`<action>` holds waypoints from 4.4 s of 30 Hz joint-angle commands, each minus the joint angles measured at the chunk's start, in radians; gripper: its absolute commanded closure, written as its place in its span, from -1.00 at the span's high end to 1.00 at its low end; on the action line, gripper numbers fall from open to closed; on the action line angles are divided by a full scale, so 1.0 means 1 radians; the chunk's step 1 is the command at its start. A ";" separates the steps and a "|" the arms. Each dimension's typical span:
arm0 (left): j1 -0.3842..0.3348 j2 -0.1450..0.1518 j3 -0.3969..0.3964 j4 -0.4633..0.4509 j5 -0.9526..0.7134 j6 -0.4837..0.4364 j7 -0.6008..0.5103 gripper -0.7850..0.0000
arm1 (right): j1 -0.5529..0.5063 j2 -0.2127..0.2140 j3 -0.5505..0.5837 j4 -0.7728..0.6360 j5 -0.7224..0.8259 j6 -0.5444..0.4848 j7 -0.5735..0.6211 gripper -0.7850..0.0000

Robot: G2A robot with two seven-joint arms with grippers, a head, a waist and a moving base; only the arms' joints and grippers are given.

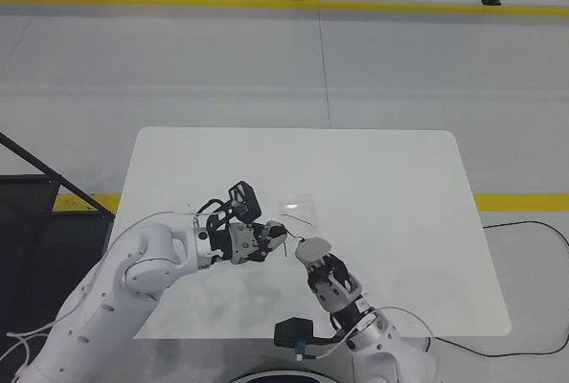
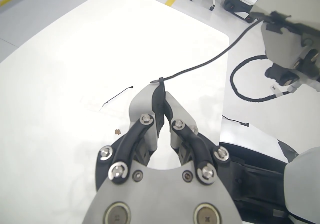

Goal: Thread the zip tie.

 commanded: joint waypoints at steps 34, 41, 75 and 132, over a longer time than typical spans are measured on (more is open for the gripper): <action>0.002 0.002 0.000 0.002 -0.014 -0.025 0.019 -1.00 | 0.022 -0.007 -0.036 0.021 -0.030 0.056 0.101 -1.00; -0.001 0.002 0.005 0.001 -0.005 -0.028 0.009 -1.00 | 0.017 -0.008 -0.037 0.029 -0.017 0.104 0.087 -1.00; 0.015 0.001 -0.057 0.022 -0.154 -0.004 0.140 -1.00 | -0.079 0.009 0.009 -0.042 0.128 -0.067 -0.032 1.00; 0.062 -0.003 -0.076 0.023 -0.087 -0.126 0.235 -1.00 | 0.387 0.026 0.135 0.309 1.702 -0.845 0.528 -0.13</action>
